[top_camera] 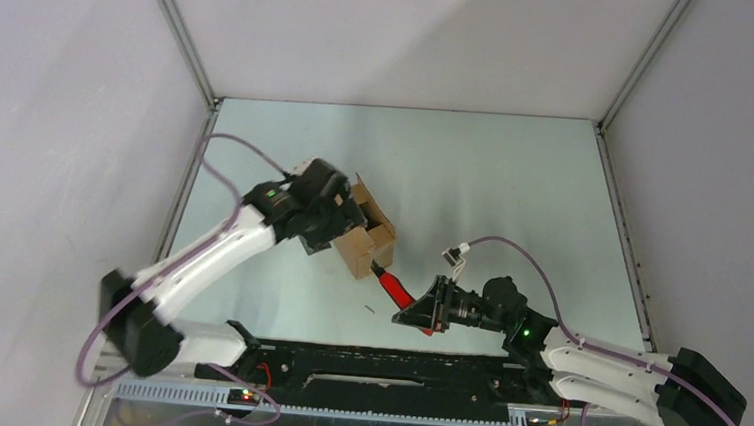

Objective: Unpack the express box

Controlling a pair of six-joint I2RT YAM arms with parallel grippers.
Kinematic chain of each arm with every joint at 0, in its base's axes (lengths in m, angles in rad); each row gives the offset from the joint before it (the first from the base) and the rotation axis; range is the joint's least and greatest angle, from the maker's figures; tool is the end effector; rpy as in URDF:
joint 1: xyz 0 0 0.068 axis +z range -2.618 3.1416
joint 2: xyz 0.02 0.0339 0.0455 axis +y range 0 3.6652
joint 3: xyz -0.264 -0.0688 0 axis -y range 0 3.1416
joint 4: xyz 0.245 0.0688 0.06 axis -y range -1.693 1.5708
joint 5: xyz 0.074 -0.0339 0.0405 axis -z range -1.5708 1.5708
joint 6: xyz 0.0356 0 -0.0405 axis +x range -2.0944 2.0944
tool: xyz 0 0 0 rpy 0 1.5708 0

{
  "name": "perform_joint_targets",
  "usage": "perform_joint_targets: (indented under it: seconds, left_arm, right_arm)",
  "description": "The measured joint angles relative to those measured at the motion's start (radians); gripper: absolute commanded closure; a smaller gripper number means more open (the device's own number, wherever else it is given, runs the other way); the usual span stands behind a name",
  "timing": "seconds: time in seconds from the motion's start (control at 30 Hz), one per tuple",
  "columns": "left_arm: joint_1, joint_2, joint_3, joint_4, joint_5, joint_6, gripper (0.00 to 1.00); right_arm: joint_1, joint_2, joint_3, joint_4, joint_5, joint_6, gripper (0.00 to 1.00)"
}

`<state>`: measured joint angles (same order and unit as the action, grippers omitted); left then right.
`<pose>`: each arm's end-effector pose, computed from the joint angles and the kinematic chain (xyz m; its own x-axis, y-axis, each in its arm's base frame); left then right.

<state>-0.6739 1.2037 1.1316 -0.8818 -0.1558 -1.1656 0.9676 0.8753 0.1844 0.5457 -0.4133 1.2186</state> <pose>0.1887 -0.1436 0.3131 -0.7533 -0.5603 -0.3444 -0.3704 0.7942 -0.4818 0.0922 0.1591 0.1909 -0.9478 0.1393 -0.2868 -0.2609 0.1782 0.9488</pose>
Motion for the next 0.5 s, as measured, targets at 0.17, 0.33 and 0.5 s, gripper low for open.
perform_joint_targets:
  seconds: [0.17,0.33,0.5]
  left_arm:
    - [0.023,0.233,0.071,-0.047,-0.025,0.018,0.12]
    - [0.033,0.319,0.140,-0.089,-0.021,0.031,0.12]
    - [0.034,0.342,0.186,-0.090,-0.021,0.041,0.12]
  right_arm:
    - [0.000,0.019,-0.037,0.026,0.001,0.009,1.00]
    - [0.000,0.072,-0.071,0.104,-0.001,0.036,1.00]
    - [-0.002,0.114,-0.087,0.165,-0.009,0.053,1.00]
